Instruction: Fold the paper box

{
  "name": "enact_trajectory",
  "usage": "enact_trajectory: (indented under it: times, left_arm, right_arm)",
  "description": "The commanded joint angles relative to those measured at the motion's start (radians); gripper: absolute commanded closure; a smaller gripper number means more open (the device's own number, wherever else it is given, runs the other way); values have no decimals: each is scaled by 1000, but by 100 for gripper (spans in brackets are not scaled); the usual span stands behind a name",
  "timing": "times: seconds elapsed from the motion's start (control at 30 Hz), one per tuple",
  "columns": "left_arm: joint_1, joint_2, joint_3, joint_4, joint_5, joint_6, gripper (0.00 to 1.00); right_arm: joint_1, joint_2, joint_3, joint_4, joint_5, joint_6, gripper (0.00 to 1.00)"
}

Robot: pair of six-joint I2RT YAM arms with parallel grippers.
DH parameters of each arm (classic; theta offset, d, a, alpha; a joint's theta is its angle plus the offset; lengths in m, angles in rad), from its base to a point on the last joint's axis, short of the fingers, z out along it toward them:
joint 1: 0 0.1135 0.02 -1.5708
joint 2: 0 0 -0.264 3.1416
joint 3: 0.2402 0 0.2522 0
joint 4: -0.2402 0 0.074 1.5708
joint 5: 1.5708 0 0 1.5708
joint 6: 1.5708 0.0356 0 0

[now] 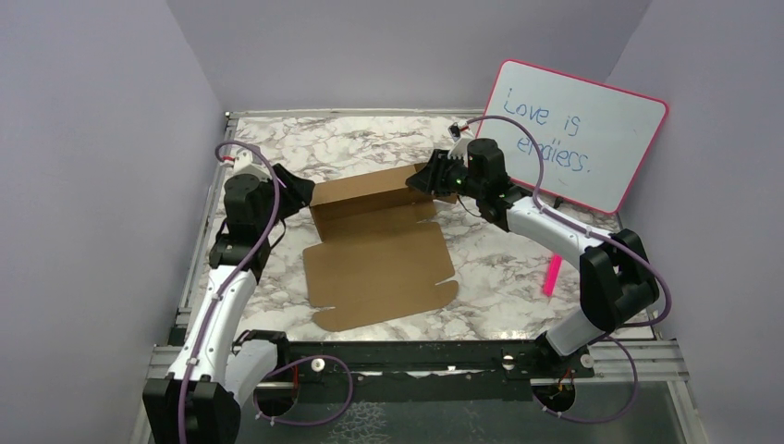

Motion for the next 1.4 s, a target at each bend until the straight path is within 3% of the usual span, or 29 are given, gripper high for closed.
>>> enact_trajectory:
  times: [0.0, 0.43, 0.87, 1.1, 1.37]
  left_arm:
    - [7, -33, 84, -102, -111, 93, 47]
    - [12, 54, -45, 49, 64, -7, 46]
    - [14, 77, -139, 137, 110, -72, 76]
    - [16, 73, -202, 114, 33, -71, 75]
    - [19, 28, -112, 25, -10, -7, 58]
  right_arm:
    - [1, 18, 14, 34, -26, -13, 61]
    - [-2, 22, 17, 38, -37, -14, 62]
    - [-1, 62, 27, 54, -56, 4, 66]
    - [0, 72, 19, 51, -22, -7, 67]
    - [-5, 32, 53, 29, -2, -12, 60]
